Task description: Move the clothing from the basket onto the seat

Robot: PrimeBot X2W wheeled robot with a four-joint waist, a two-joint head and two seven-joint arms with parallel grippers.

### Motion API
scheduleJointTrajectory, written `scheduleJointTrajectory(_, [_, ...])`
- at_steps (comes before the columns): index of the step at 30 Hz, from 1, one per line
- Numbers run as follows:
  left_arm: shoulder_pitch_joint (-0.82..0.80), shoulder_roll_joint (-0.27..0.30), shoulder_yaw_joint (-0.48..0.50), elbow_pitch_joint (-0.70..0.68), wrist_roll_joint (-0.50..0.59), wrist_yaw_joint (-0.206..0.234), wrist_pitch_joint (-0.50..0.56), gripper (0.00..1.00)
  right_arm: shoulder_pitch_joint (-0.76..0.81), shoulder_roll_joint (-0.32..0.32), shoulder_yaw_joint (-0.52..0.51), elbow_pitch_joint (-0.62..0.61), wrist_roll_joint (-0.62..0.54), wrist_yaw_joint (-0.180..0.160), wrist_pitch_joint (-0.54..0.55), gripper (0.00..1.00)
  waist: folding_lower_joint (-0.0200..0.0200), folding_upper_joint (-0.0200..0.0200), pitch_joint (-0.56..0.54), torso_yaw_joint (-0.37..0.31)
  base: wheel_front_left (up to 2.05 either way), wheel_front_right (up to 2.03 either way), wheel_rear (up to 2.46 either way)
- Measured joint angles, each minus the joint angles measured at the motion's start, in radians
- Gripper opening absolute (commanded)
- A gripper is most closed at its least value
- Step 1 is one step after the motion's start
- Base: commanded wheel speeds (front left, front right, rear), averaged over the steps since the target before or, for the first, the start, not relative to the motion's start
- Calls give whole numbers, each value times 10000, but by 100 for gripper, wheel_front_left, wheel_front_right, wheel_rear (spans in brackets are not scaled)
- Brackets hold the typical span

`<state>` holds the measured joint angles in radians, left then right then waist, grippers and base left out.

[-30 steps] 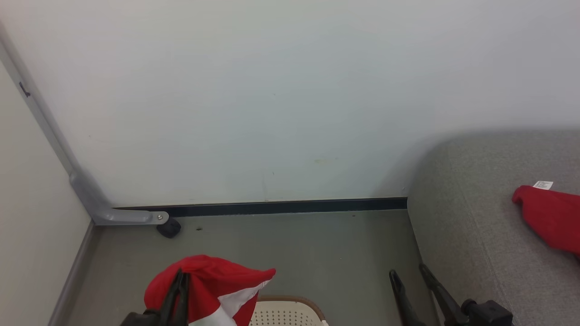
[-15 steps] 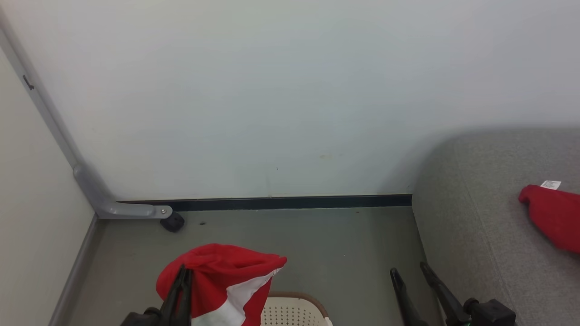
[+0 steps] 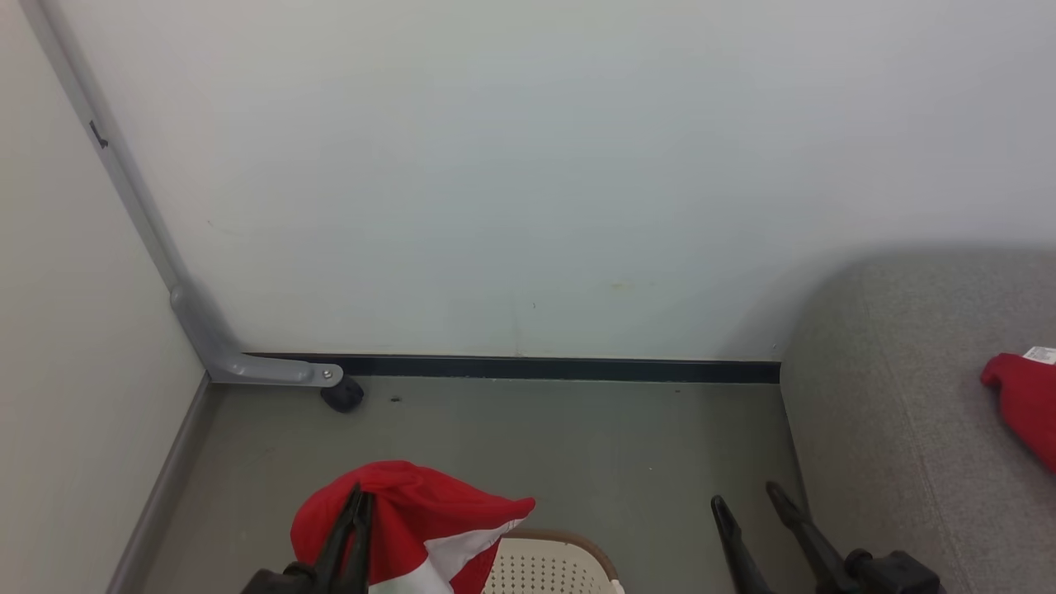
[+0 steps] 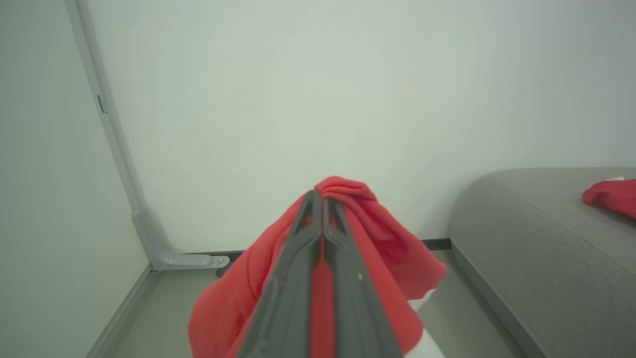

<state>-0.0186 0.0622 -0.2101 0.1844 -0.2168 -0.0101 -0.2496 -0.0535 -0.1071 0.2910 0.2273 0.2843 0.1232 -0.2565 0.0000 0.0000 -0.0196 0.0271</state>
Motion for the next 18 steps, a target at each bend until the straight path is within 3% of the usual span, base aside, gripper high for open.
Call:
scheduleJointTrajectory(7, [1,-10,-119,-111,71,-226,0,0,-92,-184,732,-15,-221,0,0,100,0,0,6,77,0,0,0])
scheduleJointTrajectory(18, [-197,-15,-270,-359,355,-520,0,0,-1338,-1060,3126,-268,-497,2,0,100,0,0,-16,10,0,0,0])
